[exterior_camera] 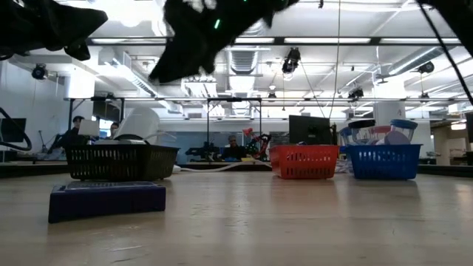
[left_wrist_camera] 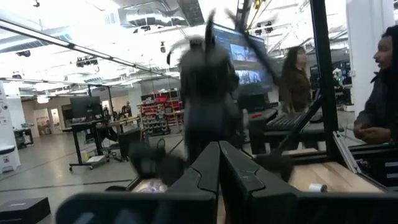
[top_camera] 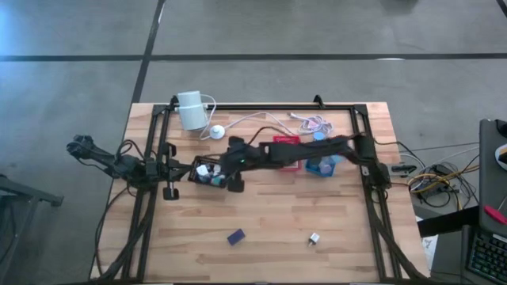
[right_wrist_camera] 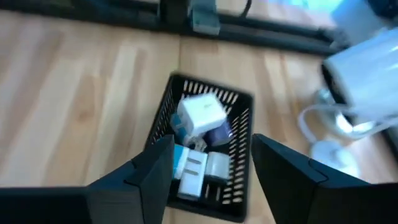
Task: Pick & Place Office items
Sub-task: Put the dark blue digital clock into the red bin
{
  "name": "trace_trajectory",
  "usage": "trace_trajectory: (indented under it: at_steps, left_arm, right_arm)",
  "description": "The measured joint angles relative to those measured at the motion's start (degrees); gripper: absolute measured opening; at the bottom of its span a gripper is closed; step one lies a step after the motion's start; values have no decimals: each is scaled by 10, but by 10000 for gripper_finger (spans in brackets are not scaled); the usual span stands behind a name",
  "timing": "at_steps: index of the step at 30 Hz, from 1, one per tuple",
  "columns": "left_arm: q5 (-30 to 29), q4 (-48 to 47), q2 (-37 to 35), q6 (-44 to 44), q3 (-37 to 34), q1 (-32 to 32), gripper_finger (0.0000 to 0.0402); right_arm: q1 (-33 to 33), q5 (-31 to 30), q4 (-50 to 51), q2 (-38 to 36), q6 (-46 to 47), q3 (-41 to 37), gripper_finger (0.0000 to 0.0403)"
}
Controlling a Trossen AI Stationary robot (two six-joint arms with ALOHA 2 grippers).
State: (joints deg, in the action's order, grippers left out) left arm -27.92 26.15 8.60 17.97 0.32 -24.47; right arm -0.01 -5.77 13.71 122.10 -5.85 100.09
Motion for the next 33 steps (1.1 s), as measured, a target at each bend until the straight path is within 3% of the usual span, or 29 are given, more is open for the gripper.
trace_trajectory:
  at_steps: [4,9,22,26,33]
  left_arm:
    - [0,0,0,-6,0,0,12]
    - [0,-1,0,-18,0,0,12]
    - [0,-1,0,-21,0,0,12]
    - [0,-1,0,-21,0,0,12]
    - [-7,-1,0,-21,0,0,12]
  right_arm:
    - [2,20,24,-81,4,-18,189]
    - [13,89,-76,-230,33,-126,154]
    - [85,58,-256,-685,116,-544,63]
    - [120,13,-293,-792,115,-662,38]
    - [137,-7,-336,-922,133,-803,10]
